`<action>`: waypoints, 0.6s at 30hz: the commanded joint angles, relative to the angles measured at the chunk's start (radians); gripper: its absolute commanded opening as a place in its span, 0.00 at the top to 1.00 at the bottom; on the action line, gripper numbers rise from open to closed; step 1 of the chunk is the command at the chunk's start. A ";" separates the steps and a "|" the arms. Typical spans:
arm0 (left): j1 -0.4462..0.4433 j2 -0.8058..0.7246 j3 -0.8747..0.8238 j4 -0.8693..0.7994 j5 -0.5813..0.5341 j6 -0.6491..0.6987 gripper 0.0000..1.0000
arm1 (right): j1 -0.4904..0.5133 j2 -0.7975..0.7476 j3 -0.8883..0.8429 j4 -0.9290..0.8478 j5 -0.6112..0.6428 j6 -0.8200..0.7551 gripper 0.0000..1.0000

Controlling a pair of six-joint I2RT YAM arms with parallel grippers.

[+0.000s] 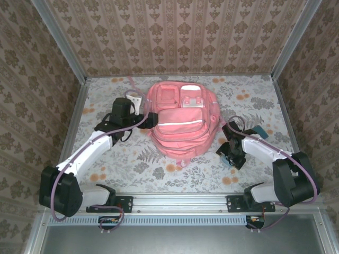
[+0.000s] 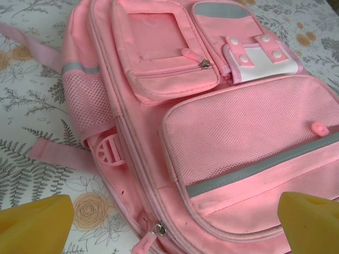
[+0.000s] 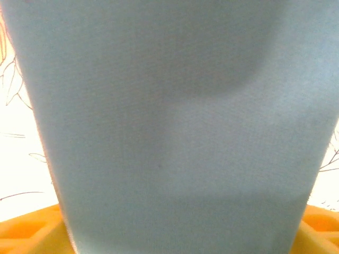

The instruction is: Pack the student bag

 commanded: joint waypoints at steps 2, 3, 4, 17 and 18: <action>-0.043 0.031 0.062 -0.033 0.017 0.024 0.00 | 0.007 -0.014 0.022 -0.047 0.051 -0.046 0.32; -0.055 0.042 0.078 -0.044 0.019 0.036 0.00 | 0.007 -0.026 0.030 -0.056 0.063 -0.056 0.33; -0.067 0.055 0.095 -0.056 0.023 0.052 0.00 | 0.006 -0.041 0.041 -0.065 0.077 -0.073 0.33; -0.304 0.356 0.385 -0.326 0.123 0.565 0.12 | -0.024 -0.216 0.189 -0.108 0.092 -0.317 0.33; -0.314 0.379 0.408 -0.348 0.128 0.600 0.13 | -0.028 -0.218 0.197 -0.109 0.083 -0.325 0.33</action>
